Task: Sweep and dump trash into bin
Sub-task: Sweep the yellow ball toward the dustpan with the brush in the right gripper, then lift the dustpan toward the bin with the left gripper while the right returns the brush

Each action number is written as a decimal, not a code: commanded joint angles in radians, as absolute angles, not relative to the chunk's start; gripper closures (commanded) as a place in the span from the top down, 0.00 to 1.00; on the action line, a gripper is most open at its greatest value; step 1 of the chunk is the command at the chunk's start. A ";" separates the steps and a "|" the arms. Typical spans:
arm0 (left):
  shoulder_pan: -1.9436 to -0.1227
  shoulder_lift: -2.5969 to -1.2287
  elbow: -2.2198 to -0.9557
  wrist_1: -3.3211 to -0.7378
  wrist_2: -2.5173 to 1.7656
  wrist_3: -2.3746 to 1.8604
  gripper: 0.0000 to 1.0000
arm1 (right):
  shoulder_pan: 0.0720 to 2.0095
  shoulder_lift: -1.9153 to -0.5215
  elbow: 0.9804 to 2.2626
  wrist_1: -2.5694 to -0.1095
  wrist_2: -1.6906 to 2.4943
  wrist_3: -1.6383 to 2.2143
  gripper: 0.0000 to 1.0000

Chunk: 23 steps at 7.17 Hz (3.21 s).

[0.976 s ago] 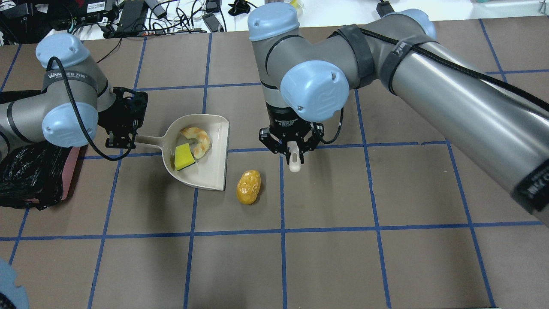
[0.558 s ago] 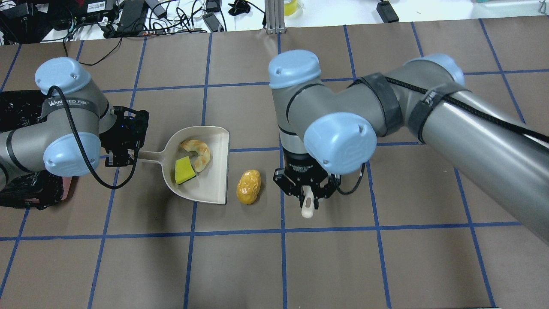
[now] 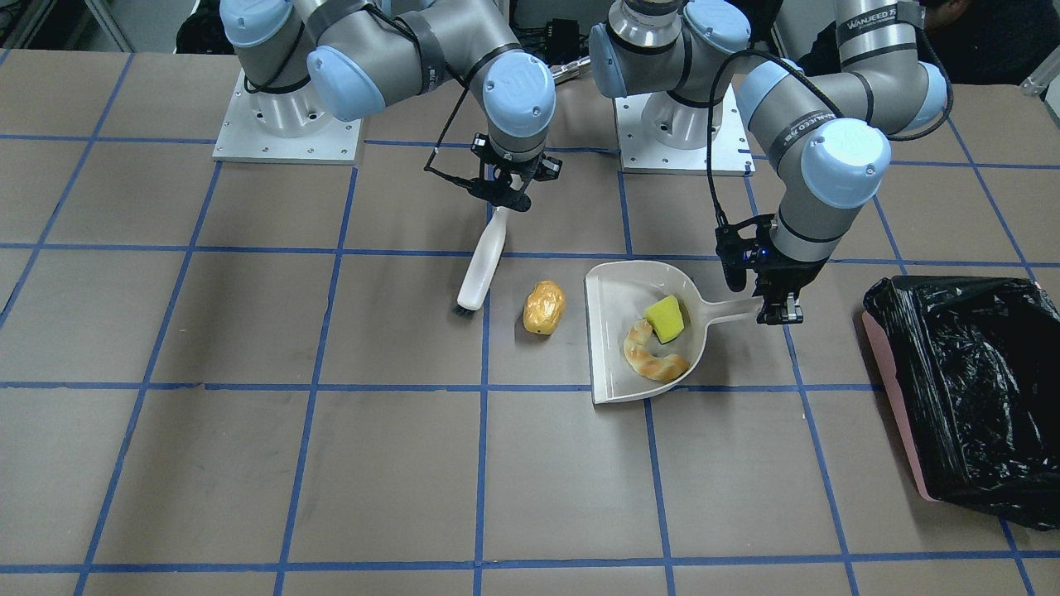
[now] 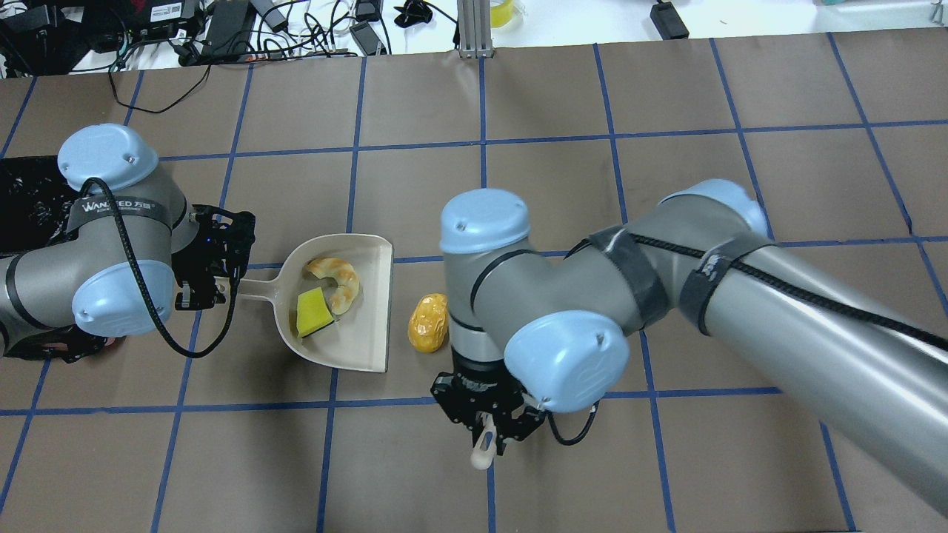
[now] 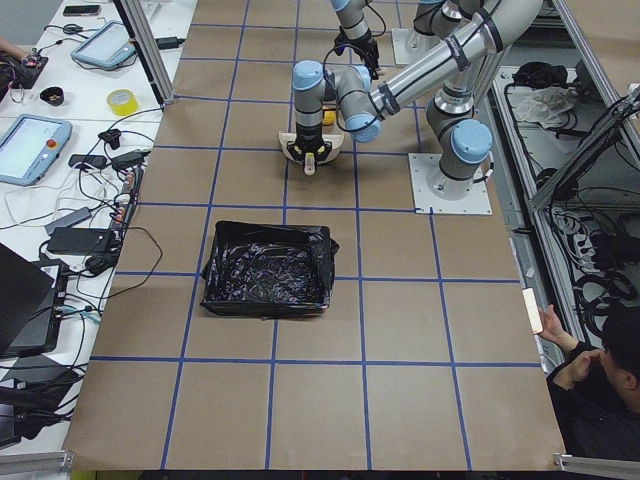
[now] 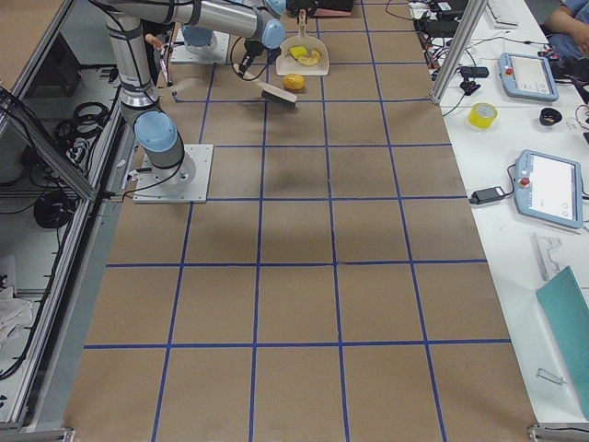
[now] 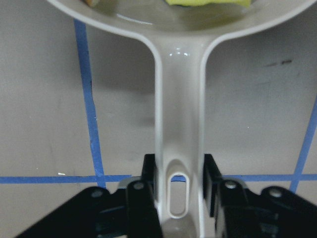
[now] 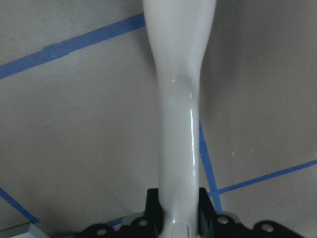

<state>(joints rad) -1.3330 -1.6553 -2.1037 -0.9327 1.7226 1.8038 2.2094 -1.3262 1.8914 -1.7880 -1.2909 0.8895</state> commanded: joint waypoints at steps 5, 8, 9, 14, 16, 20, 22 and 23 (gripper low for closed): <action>-1.330 -1.657 -2.100 -0.931 1.720 1.802 0.00 | 2.298 -1.049 1.537 -1.913 -1.270 0.842 0.04; -1.324 -1.661 -2.097 -0.928 1.715 1.804 0.00 | 2.292 -1.054 1.531 -1.893 -1.288 0.822 0.04; -1.324 -1.664 -2.095 -0.925 1.715 1.804 0.00 | 2.284 -1.071 1.531 -1.831 -1.343 0.815 0.05; -1.319 -1.675 -2.092 -0.920 1.674 1.807 0.00 | 2.216 -1.138 1.539 -1.674 -1.498 0.660 0.05; -1.284 -1.687 -2.094 -0.926 1.605 1.804 0.00 | 2.070 -1.256 1.548 -1.518 -1.523 0.512 0.05; -1.209 -1.675 -2.080 -0.942 1.465 1.801 0.00 | 1.762 -1.325 1.557 -1.442 -1.681 0.256 0.05; -1.148 -1.664 -2.037 -1.020 1.382 1.799 0.00 | 1.584 -1.319 1.586 -1.463 -1.727 0.082 0.04; -1.116 -1.663 -1.984 -1.102 1.330 1.799 0.00 | 1.522 -1.313 1.623 -1.551 -1.777 0.060 0.04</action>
